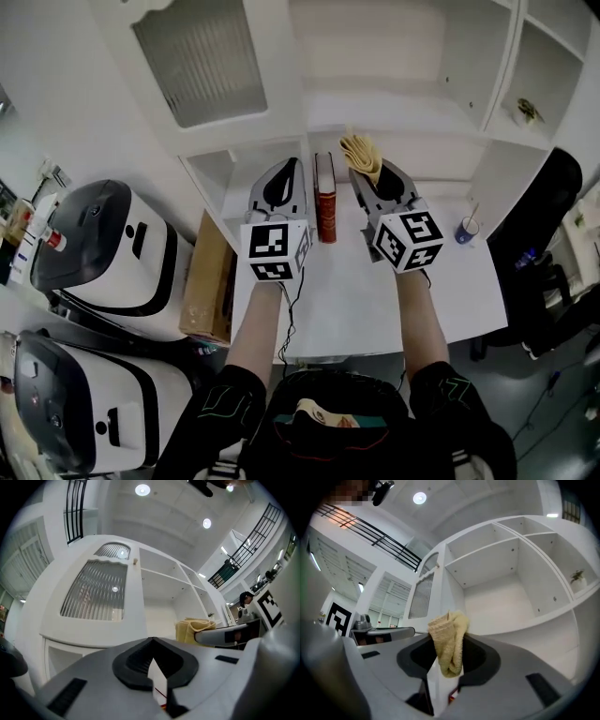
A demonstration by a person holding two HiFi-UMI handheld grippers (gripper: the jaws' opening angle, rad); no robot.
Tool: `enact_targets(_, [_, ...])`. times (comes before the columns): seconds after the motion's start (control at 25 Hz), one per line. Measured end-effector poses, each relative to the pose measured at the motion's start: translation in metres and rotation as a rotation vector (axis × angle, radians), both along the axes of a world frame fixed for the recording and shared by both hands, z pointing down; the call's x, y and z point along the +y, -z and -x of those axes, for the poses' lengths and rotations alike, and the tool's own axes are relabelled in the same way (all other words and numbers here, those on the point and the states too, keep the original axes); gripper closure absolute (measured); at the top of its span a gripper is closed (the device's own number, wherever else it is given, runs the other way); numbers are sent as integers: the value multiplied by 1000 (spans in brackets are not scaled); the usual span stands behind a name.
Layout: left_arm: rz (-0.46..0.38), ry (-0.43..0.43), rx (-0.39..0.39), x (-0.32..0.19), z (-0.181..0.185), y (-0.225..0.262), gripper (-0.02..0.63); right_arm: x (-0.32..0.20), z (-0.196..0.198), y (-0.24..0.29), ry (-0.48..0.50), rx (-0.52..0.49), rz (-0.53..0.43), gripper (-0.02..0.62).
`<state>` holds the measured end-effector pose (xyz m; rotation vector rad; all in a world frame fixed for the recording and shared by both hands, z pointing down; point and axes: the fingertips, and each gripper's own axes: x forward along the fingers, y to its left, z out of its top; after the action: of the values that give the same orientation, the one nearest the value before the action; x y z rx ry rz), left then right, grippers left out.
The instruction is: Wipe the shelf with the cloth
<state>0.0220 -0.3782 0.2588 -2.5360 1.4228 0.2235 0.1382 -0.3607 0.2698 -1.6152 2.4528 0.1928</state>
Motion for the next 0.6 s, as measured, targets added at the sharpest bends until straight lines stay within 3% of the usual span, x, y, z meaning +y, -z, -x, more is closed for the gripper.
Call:
enact_targets(0.36, [-150,-21,-28,5,-11,71,607,-12,9,82,114,1,-152,465])
enact_targets(0.48, [-159,-51,14,2,-15,93,607,-21,9,111,161,-30,-194,465])
enact_targets(0.6, [-171,-51,20,-3,-14,109,607,-32,10,133,162,5,-233,465])
